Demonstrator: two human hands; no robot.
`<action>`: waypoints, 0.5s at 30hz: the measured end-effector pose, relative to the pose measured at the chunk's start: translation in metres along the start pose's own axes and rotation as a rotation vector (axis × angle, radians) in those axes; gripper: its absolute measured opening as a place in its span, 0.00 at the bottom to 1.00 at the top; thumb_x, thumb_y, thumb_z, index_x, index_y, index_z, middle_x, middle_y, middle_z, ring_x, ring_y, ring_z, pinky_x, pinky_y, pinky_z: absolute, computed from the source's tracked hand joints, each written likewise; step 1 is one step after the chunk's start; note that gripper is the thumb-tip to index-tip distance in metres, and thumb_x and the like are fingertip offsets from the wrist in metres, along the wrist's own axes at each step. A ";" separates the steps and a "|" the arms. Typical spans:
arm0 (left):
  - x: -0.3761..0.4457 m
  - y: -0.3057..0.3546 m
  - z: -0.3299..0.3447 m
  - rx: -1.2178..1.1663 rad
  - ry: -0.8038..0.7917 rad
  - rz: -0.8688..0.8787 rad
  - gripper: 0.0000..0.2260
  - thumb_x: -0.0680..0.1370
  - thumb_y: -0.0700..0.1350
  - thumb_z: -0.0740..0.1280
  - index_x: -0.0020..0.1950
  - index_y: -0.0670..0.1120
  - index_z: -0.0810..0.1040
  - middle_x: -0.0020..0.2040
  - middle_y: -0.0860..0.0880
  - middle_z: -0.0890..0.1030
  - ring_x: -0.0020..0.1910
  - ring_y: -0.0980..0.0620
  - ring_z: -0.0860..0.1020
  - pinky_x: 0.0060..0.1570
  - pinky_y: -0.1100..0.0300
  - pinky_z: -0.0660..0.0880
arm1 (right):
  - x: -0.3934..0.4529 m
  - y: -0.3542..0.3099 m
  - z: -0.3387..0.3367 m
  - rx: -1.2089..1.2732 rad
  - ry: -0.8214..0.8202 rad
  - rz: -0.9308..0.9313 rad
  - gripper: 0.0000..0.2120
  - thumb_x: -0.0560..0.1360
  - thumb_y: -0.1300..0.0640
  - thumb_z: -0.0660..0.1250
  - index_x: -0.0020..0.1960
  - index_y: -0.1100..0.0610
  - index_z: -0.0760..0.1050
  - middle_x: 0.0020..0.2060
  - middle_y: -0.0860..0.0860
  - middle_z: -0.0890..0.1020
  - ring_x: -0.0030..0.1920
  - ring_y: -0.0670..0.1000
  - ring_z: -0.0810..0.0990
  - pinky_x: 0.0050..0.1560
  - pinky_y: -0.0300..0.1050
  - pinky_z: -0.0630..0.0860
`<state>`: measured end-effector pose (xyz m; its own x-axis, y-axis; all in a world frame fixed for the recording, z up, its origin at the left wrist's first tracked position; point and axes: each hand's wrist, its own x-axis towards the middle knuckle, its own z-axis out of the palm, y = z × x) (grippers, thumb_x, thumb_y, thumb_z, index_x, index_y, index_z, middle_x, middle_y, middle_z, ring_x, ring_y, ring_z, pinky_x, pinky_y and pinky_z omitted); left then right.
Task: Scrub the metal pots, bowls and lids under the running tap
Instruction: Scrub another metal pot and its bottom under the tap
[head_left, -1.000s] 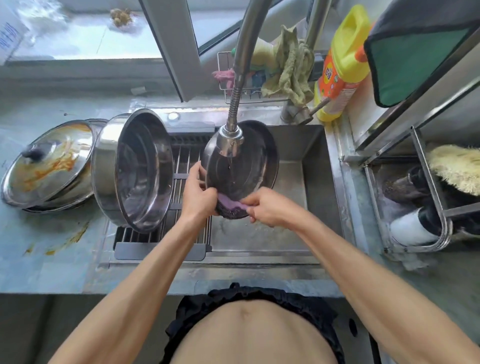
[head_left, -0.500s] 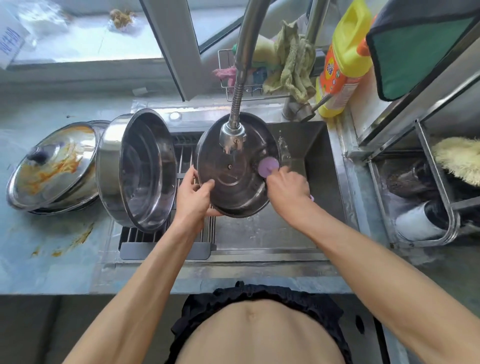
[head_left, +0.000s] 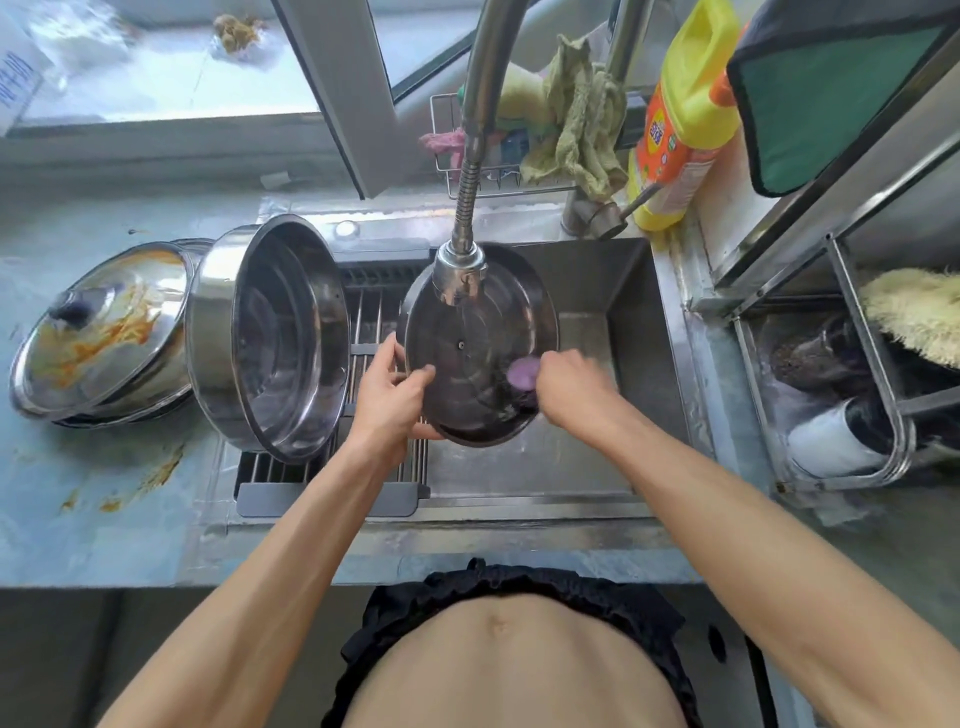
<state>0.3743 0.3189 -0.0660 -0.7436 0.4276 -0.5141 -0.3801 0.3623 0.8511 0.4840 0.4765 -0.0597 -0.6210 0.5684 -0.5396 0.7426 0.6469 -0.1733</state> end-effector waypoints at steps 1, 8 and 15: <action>-0.002 -0.002 0.001 -0.006 -0.002 -0.023 0.11 0.81 0.33 0.62 0.64 0.38 0.70 0.50 0.45 0.86 0.43 0.47 0.87 0.31 0.43 0.82 | 0.002 0.001 -0.001 -0.090 0.054 0.003 0.18 0.80 0.64 0.58 0.68 0.61 0.72 0.63 0.61 0.77 0.62 0.63 0.77 0.56 0.52 0.75; 0.008 0.002 0.001 -0.051 0.103 -0.015 0.12 0.76 0.30 0.60 0.59 0.36 0.71 0.52 0.39 0.81 0.45 0.45 0.85 0.29 0.45 0.81 | -0.007 -0.007 0.006 -0.051 0.050 -0.061 0.18 0.78 0.66 0.57 0.66 0.60 0.75 0.58 0.61 0.79 0.58 0.64 0.79 0.52 0.51 0.75; 0.010 -0.005 0.001 -0.036 0.045 -0.042 0.09 0.84 0.47 0.65 0.53 0.41 0.69 0.50 0.41 0.78 0.38 0.48 0.84 0.29 0.47 0.81 | -0.016 -0.027 0.019 0.438 -0.073 -0.258 0.16 0.77 0.62 0.64 0.61 0.52 0.82 0.55 0.55 0.84 0.57 0.57 0.81 0.58 0.48 0.78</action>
<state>0.3693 0.3225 -0.0754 -0.7506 0.3745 -0.5444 -0.4303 0.3481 0.8329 0.4787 0.4400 -0.0622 -0.7901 0.3714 -0.4876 0.6129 0.4784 -0.6289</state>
